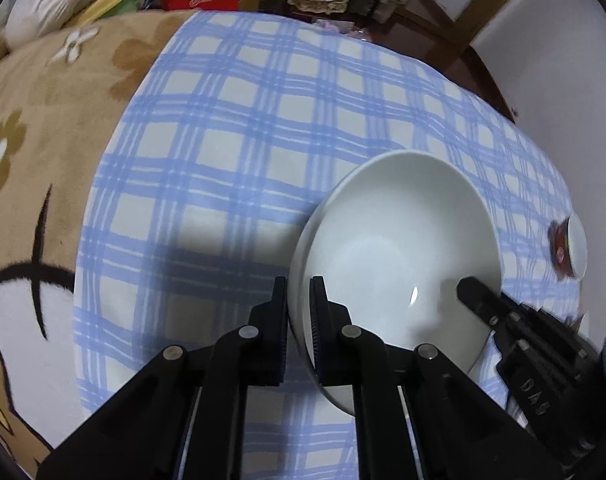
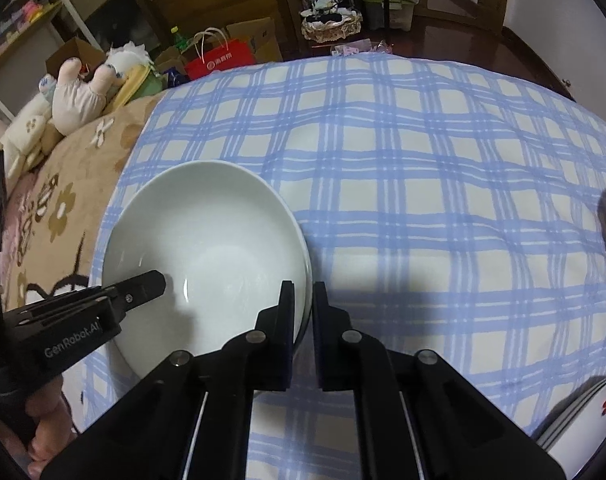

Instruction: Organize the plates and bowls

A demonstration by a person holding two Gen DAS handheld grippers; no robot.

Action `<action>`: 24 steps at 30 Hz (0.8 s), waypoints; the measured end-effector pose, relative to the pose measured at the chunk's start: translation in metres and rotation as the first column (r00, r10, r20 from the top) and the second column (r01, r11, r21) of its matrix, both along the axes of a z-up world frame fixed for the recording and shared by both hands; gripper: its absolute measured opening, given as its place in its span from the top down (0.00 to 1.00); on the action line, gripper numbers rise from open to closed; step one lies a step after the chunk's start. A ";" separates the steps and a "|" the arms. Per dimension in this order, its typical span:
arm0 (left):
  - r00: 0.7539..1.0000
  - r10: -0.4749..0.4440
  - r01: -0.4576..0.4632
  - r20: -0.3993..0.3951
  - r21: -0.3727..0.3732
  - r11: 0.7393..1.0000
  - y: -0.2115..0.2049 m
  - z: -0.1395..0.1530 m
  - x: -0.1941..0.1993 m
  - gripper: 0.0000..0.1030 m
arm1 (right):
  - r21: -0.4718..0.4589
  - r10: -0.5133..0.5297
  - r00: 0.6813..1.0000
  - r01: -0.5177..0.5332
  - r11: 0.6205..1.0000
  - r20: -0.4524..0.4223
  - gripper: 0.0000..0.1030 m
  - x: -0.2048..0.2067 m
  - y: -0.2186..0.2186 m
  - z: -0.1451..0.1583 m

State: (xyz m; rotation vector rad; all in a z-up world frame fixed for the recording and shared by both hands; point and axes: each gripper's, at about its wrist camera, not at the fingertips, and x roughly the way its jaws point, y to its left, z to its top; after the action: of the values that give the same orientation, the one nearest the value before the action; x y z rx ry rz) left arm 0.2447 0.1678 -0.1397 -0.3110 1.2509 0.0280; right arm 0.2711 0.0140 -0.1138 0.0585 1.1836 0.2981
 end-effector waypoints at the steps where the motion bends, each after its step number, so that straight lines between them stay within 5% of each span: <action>1: 1.000 -0.009 0.009 0.007 0.007 1.000 -0.006 0.002 0.001 0.90 | -0.005 -0.001 1.000 0.001 1.000 0.003 0.91 -0.001 -0.003 0.002; 24: 0.956 -0.255 0.242 0.148 0.101 0.965 -0.120 0.063 -0.016 0.90 | -0.022 -0.081 0.995 0.083 0.996 0.060 0.91 -0.043 -0.111 0.056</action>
State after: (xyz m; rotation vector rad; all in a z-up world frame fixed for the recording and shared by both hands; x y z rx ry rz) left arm 0.2285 0.0474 -0.0762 -0.0804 1.1182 -0.1589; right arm 0.2276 -0.0967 -0.0581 0.0767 1.1226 0.2119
